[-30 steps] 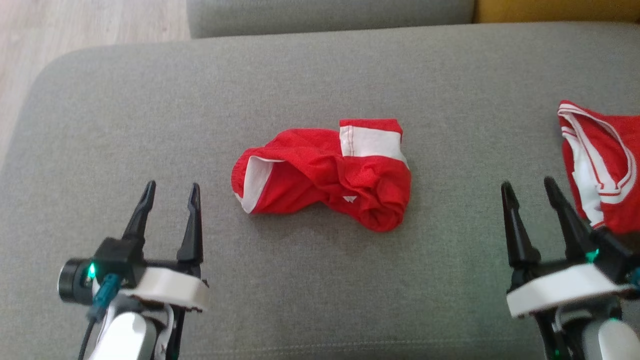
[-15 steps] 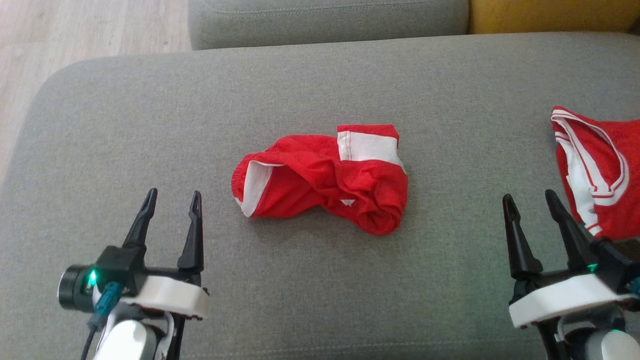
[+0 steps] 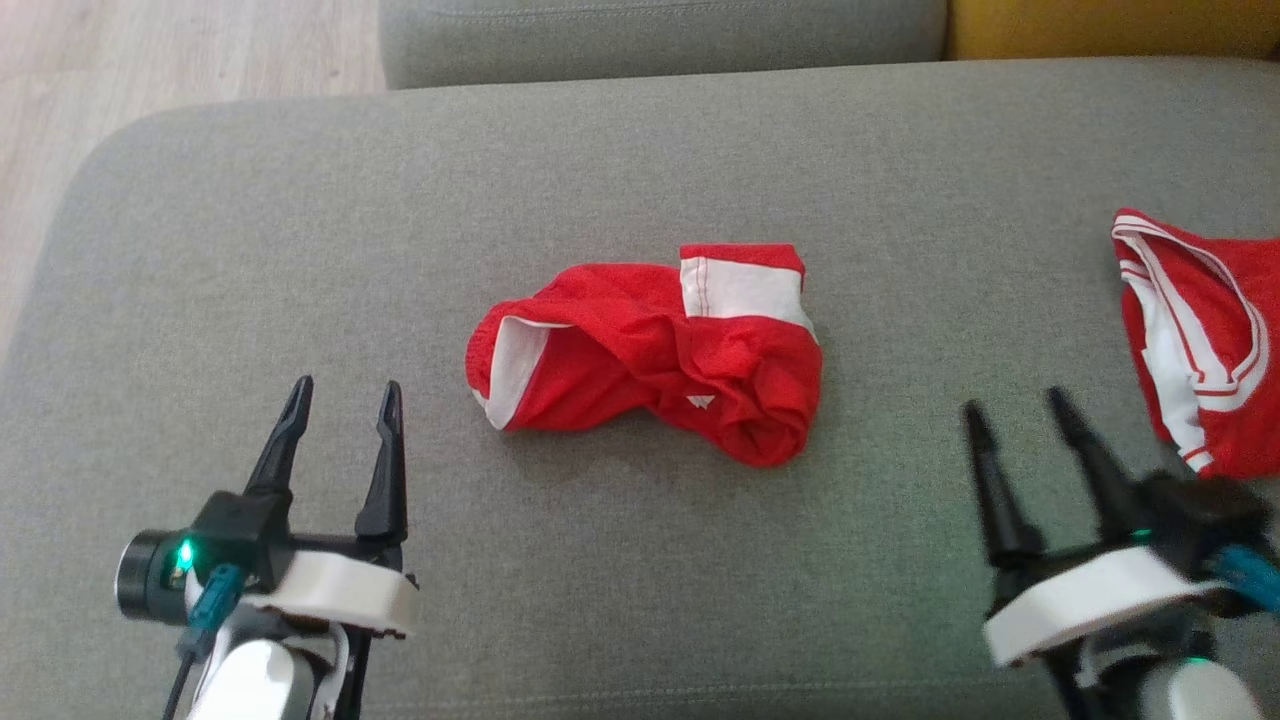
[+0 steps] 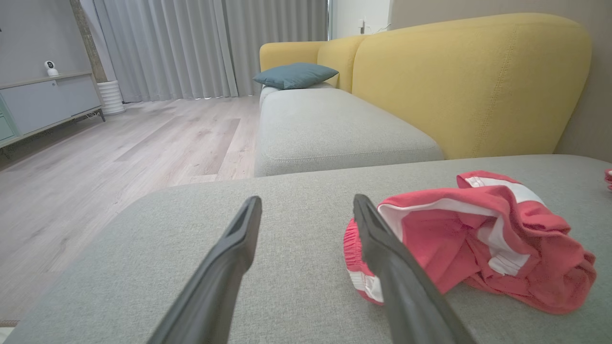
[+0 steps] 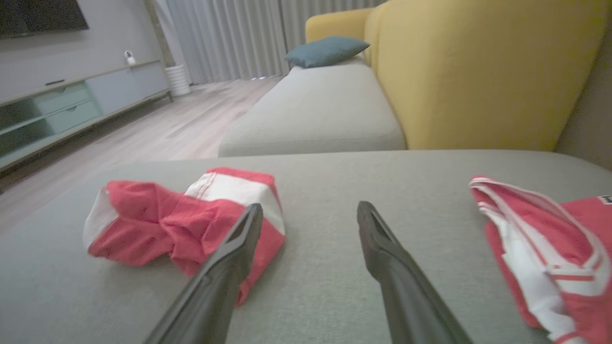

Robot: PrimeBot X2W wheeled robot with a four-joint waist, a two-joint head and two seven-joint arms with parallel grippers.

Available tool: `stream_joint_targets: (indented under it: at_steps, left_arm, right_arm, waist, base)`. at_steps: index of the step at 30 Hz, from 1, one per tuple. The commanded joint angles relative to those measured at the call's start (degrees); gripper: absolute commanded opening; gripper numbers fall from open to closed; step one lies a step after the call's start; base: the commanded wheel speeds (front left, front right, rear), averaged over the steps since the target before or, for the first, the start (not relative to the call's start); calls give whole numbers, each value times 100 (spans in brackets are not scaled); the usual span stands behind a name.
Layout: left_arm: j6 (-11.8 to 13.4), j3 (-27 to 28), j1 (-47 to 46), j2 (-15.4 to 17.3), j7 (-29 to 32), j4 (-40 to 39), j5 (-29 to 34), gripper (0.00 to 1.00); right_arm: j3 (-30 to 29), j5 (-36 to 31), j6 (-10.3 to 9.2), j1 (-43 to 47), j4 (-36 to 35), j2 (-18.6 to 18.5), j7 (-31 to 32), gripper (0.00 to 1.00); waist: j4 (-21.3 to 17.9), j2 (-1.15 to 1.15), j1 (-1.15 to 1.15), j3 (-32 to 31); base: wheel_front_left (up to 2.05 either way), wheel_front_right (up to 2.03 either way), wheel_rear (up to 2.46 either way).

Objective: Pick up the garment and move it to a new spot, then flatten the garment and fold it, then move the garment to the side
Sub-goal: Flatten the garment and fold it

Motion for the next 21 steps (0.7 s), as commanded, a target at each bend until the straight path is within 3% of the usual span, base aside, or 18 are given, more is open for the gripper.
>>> stream_joint_targets:
  at_steps: [1,9,21]
  left_arm:
    - [48,179,-213,101,-70,-224,15,100]
    - [40,122,-550,29,-70,-301,68,100]
    - [-73,64,-1012,-216,-70,-272,198,100]
  right_arm:
    - [307,-14,21,-235,-157,-116,109,100]
    - [1836,285,21,-1058,358,-360,730,100]
    - [2269,384,21,-2359,1408,-640,1052,100]
  waist:
    - [8,0,0,33]
    - [154,0,0,460]
    - [510,0,0,1037]
  base:
    - [0,0,0]
    - [0,0,0]
    - [0,0,0]
